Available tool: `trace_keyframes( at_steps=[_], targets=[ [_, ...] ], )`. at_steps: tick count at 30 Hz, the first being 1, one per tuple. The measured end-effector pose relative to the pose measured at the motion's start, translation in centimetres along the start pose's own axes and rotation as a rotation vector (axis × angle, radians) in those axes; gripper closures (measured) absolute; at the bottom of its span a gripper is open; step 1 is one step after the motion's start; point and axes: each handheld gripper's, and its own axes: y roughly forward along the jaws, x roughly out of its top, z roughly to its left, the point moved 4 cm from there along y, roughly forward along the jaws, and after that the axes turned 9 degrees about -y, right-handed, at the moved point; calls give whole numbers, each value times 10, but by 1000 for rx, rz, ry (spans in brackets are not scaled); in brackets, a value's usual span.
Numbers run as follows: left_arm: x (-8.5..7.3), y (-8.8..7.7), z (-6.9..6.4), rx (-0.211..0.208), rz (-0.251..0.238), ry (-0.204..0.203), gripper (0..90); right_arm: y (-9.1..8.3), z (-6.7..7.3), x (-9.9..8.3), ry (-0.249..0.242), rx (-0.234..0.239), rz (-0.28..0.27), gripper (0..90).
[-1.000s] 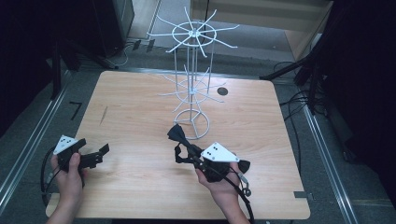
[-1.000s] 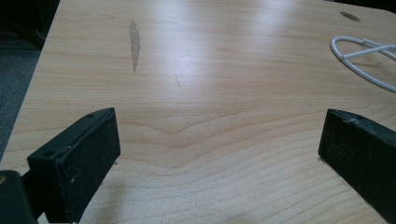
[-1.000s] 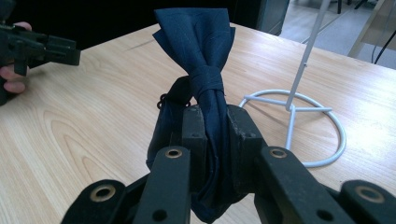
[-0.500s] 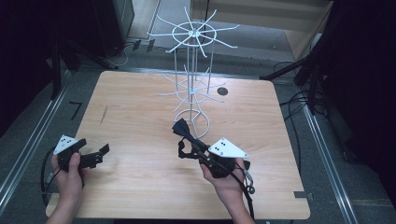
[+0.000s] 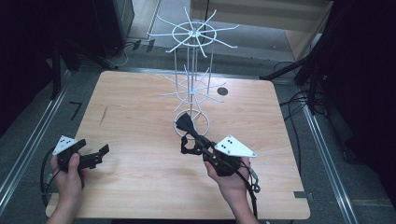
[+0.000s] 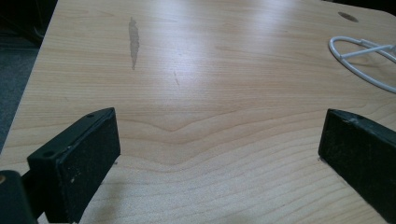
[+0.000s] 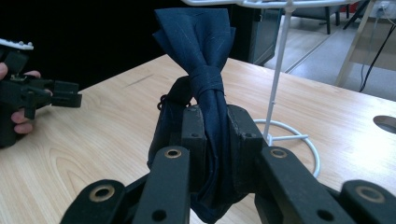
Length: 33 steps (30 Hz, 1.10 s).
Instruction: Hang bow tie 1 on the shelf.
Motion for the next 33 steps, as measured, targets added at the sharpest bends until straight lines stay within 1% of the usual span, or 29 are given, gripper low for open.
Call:
trace_keyframes(
  at_steps=[4, 12, 16, 21, 33],
  targets=[
    [-1, -2, 0, -3, -6, 0, 0, -2, -5, 2, 12, -8, -12, 797],
    [-1, -3, 0, -1, -4, -4, 0, -7, -10, 12, 9, -25, -44, 796],
    [-1, -3, 0, -3, -2, -4, 0, -11, -13, 19, 0, -34, -61, 796],
    [-1, -3, 0, -4, 2, -4, 0, -12, -15, 26, -7, -41, -78, 796],
    [-1, -3, 0, -4, 1, -6, 0, -13, -20, 37, -18, -40, -93, 795]
  ],
)
